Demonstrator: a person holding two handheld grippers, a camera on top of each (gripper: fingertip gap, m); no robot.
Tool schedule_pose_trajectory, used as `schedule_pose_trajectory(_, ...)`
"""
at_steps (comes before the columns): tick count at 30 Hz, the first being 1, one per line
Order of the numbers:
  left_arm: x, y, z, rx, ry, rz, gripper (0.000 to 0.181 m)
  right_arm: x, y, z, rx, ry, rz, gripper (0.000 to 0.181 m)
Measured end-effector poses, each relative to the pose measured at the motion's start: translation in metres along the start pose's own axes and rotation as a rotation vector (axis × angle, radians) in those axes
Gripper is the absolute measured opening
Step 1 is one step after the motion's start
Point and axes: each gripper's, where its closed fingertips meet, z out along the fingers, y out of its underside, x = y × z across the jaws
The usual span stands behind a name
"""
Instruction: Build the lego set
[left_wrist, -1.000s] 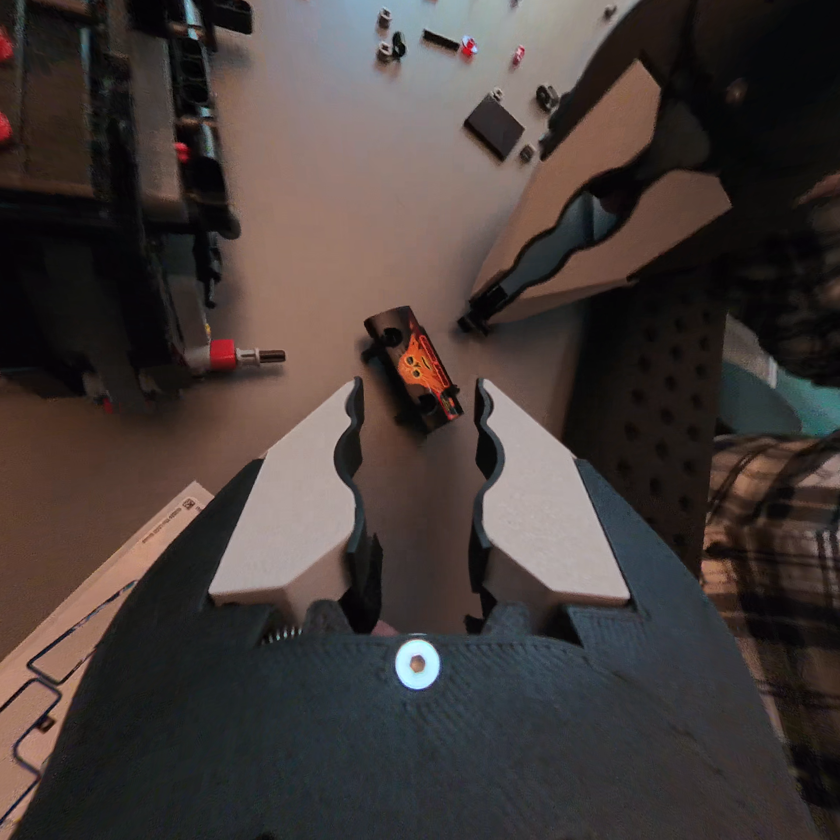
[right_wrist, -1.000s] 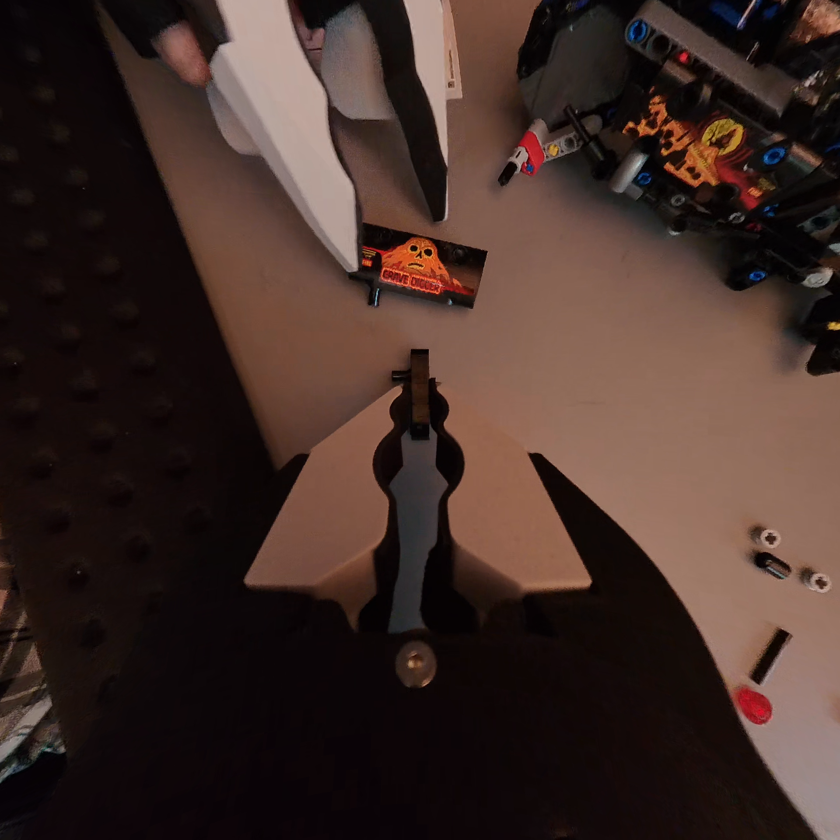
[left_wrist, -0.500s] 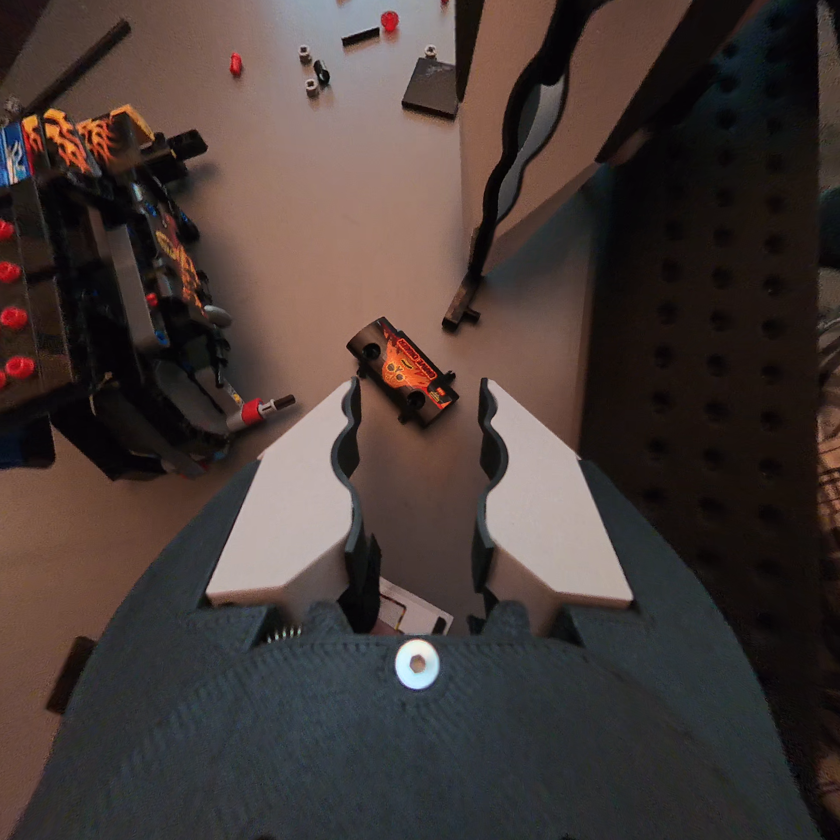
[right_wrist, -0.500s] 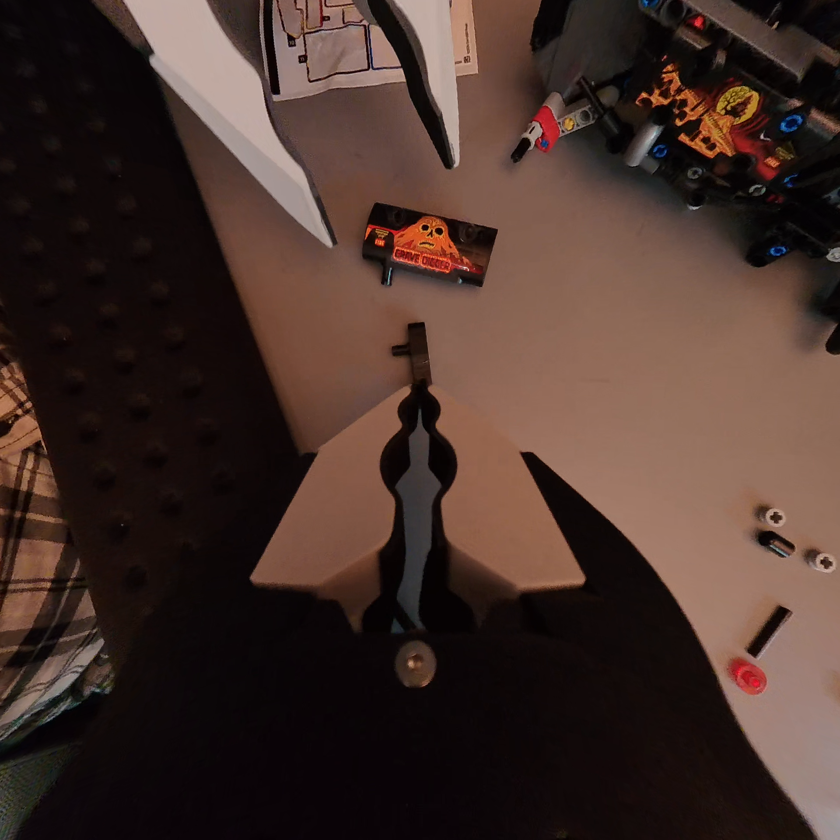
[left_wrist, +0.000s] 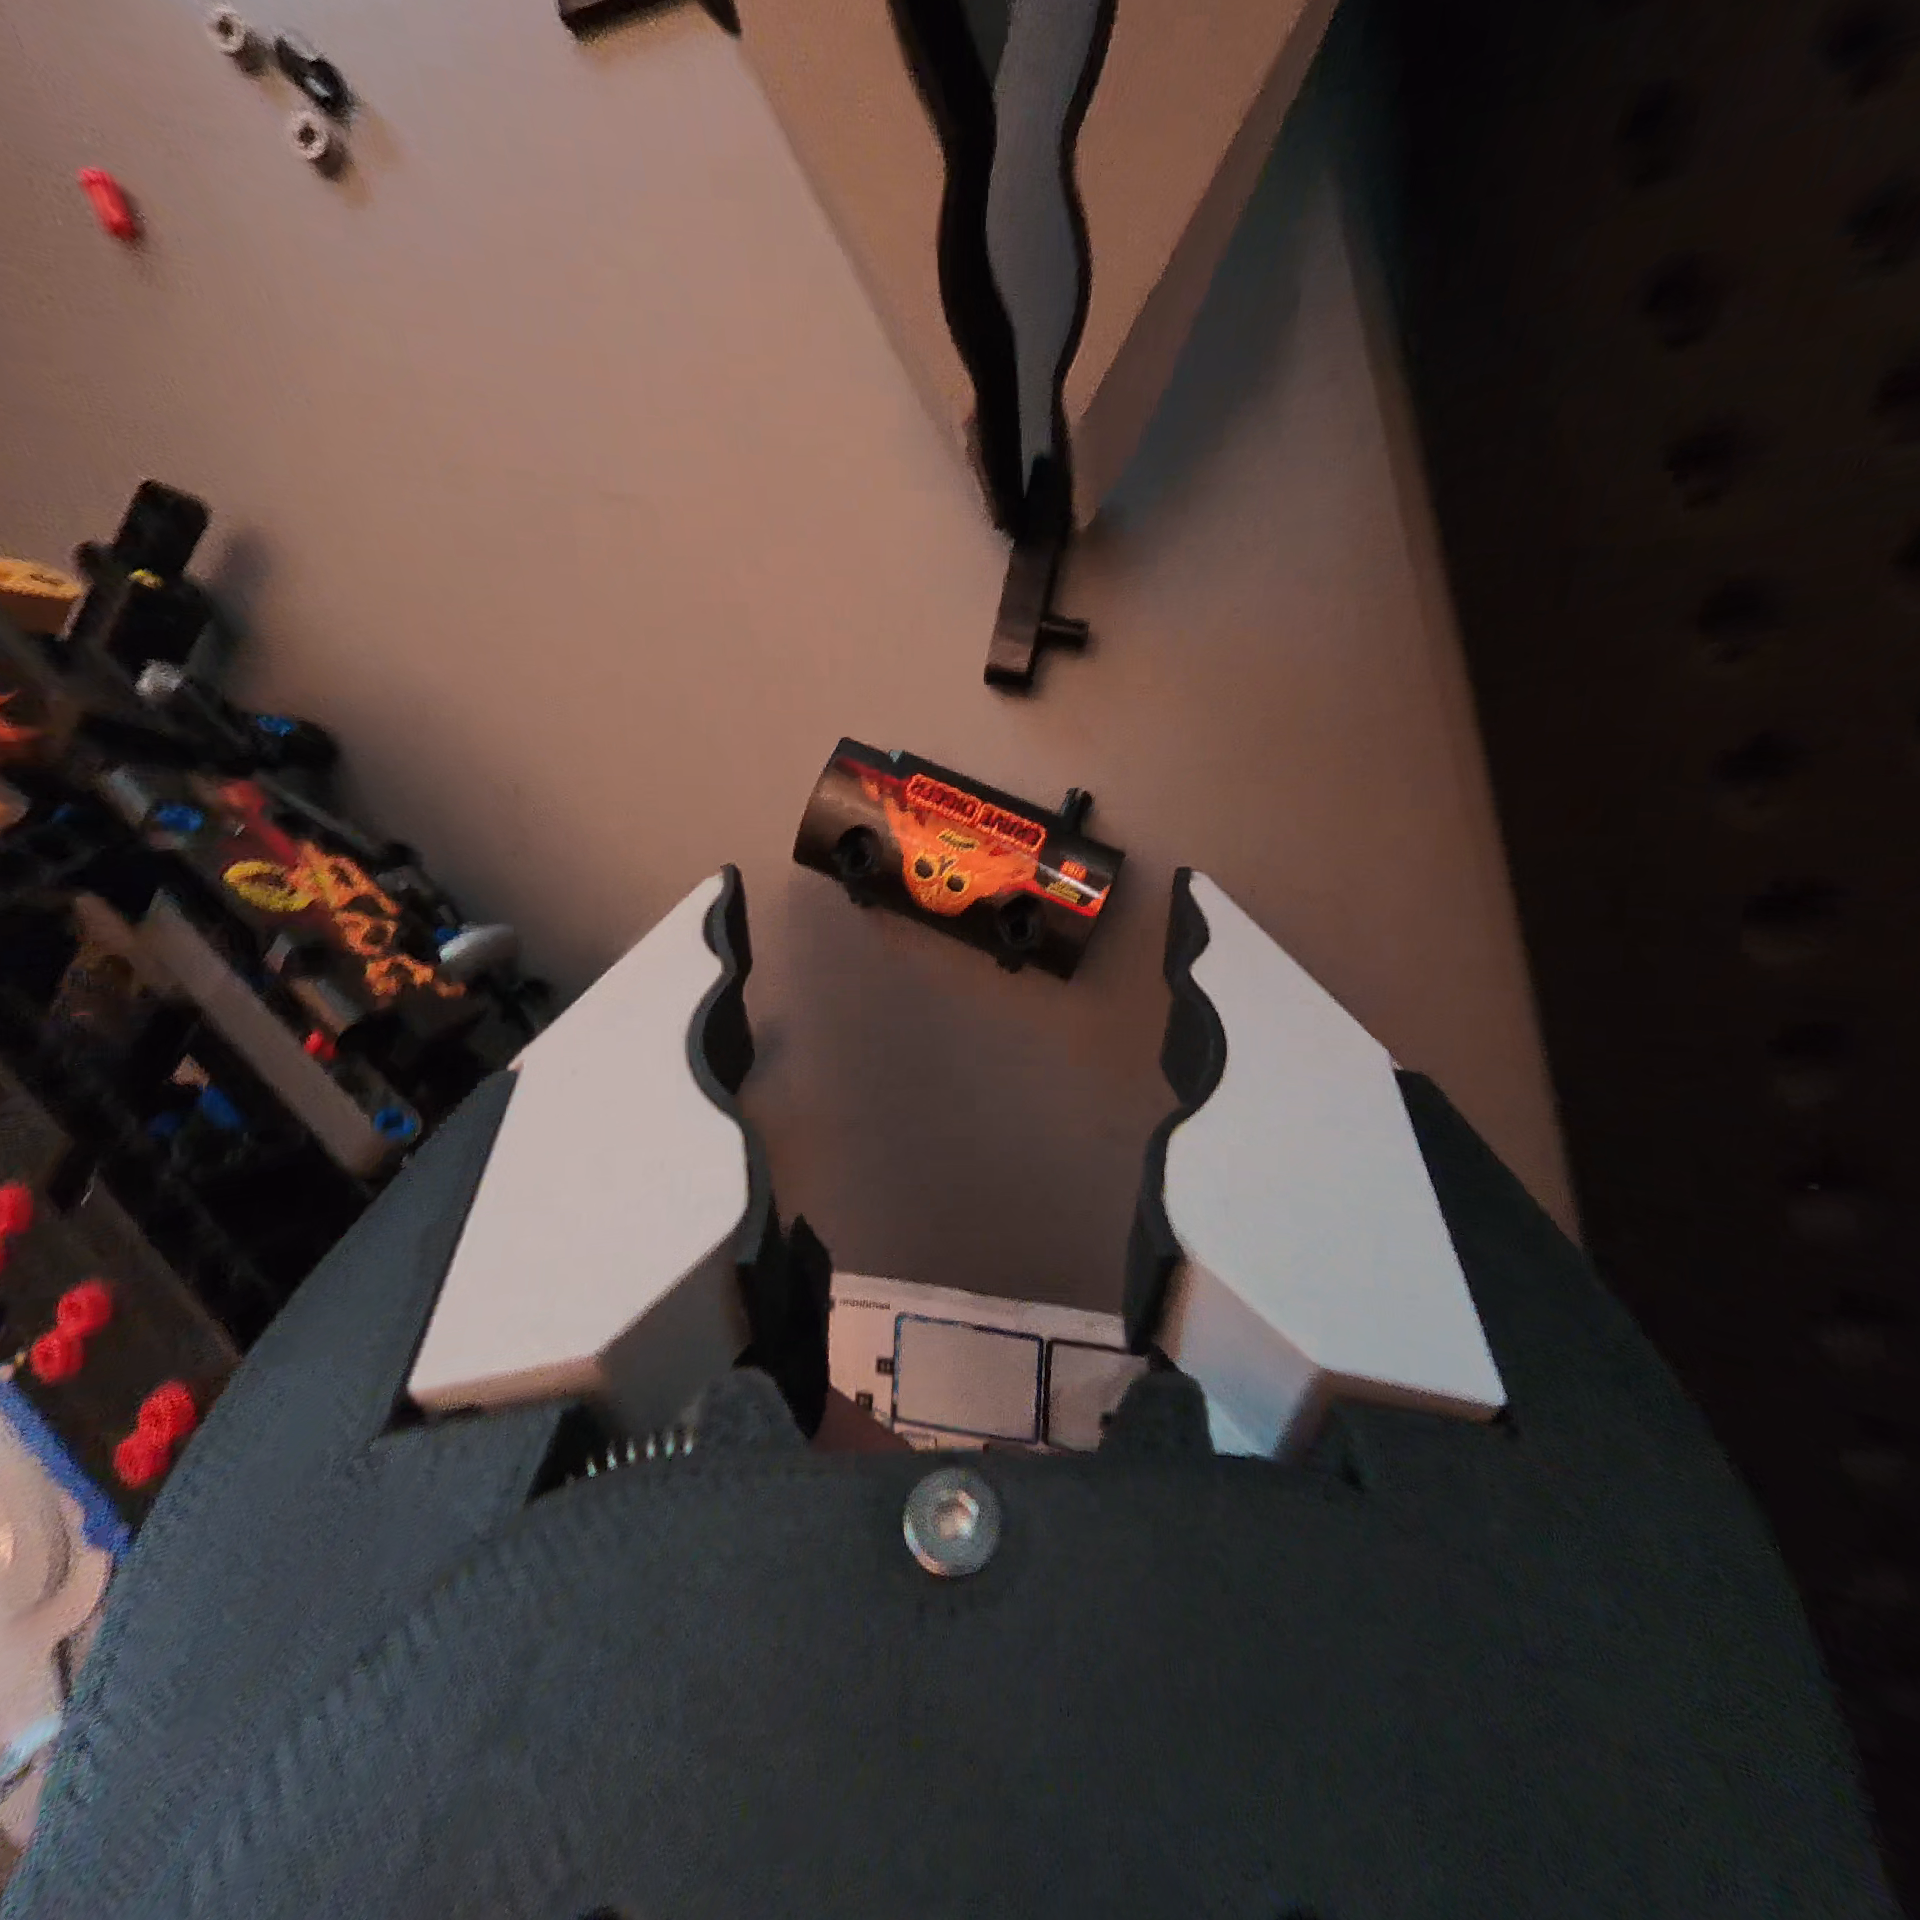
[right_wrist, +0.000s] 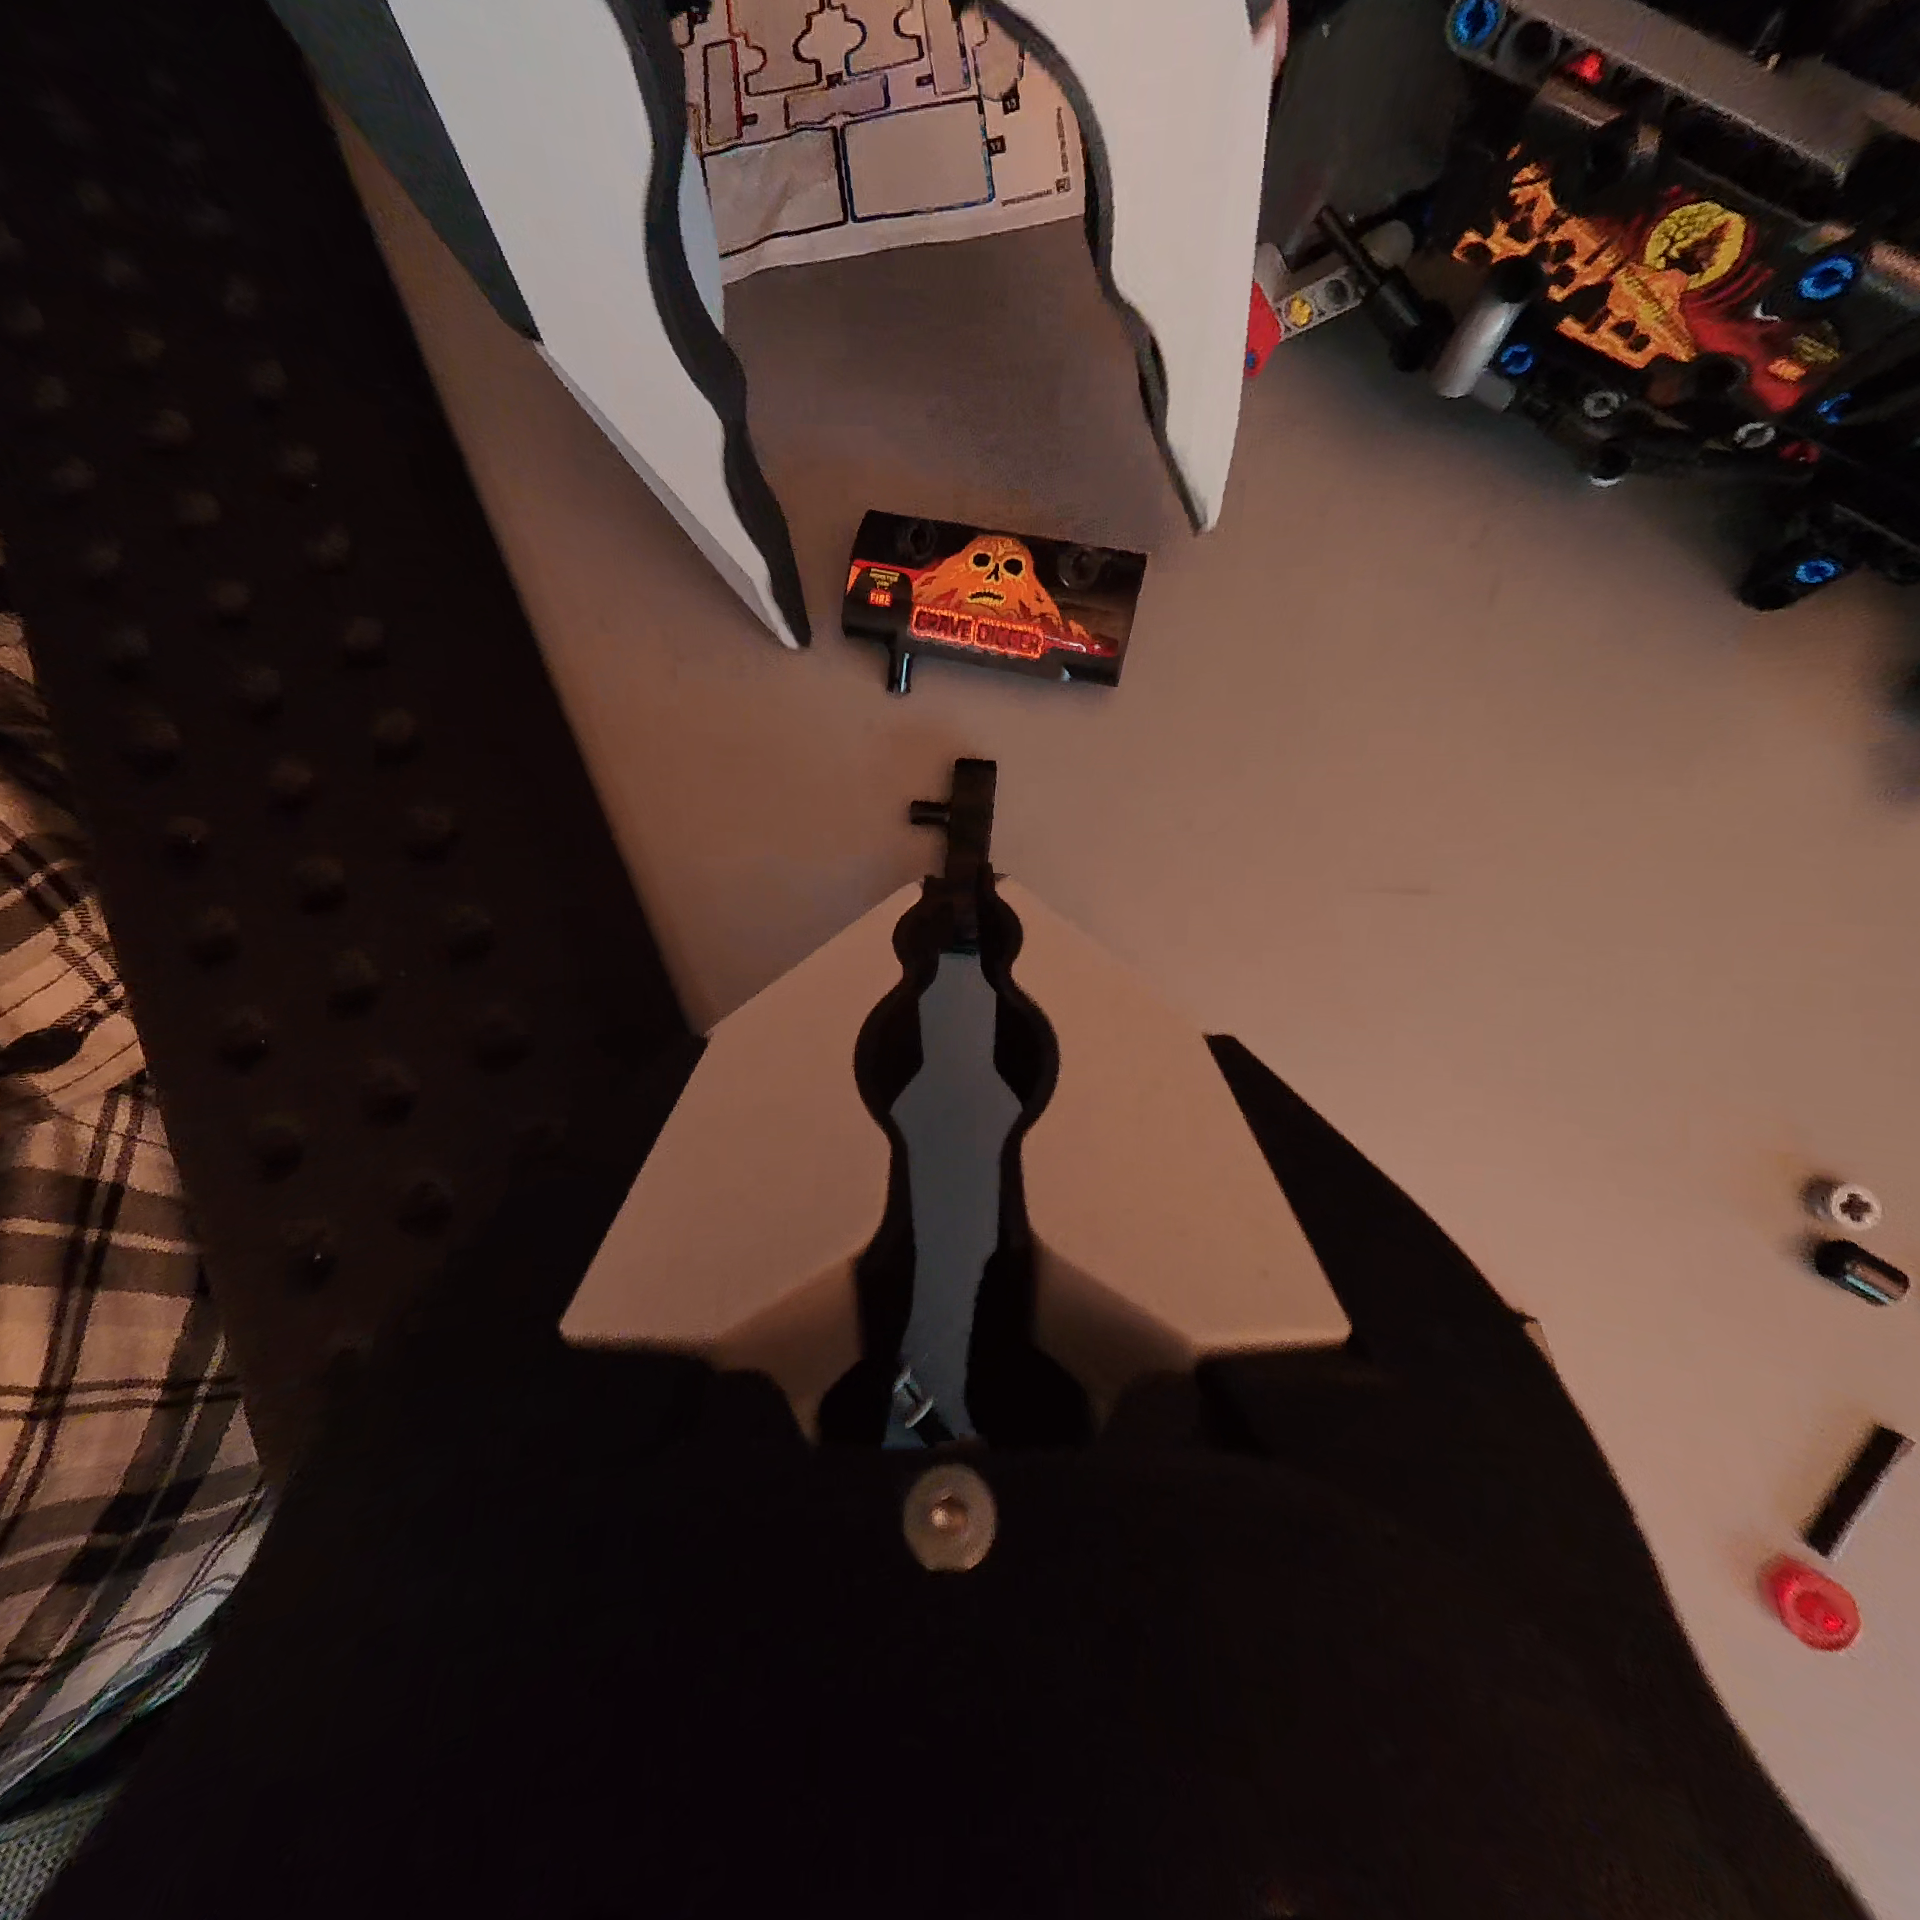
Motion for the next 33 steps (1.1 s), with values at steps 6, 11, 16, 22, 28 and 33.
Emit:
schedule_pose_trajectory(6,0.003,-0.007,0.004,0.049,0.03,-0.066,0.062,0.0,-0.002,0.002,0.015,-0.059,0.031,0.0)
schedule_pose_trajectory(11,0.003,-0.012,0.006,0.156,-0.052,-0.21,0.062,0.005,-0.004,0.002,0.06,-0.049,0.088,0.0)
schedule_pose_trajectory(16,0.002,-0.01,0.005,0.227,-0.155,-0.357,0.062,-0.003,0.0,0.004,0.03,-0.059,0.03,0.014)
schedule_pose_trajectory(22,0.016,-0.004,0.0,0.176,-0.153,-0.35,0.078,-0.005,0.0,0.009,-0.008,-0.026,0.041,0.005)
schedule_pose_trajectory(28,0.012,-0.003,-0.004,0.099,-0.086,-0.255,0.08,-0.003,-0.004,0.012,0.008,-0.001,0.071,0.005)
schedule_pose_trajectory(33,0.011,-0.007,0.003,0.08,-0.047,-0.207,0.06,-0.002,-0.006,0.013,0.02,0.004,0.079,0.005)
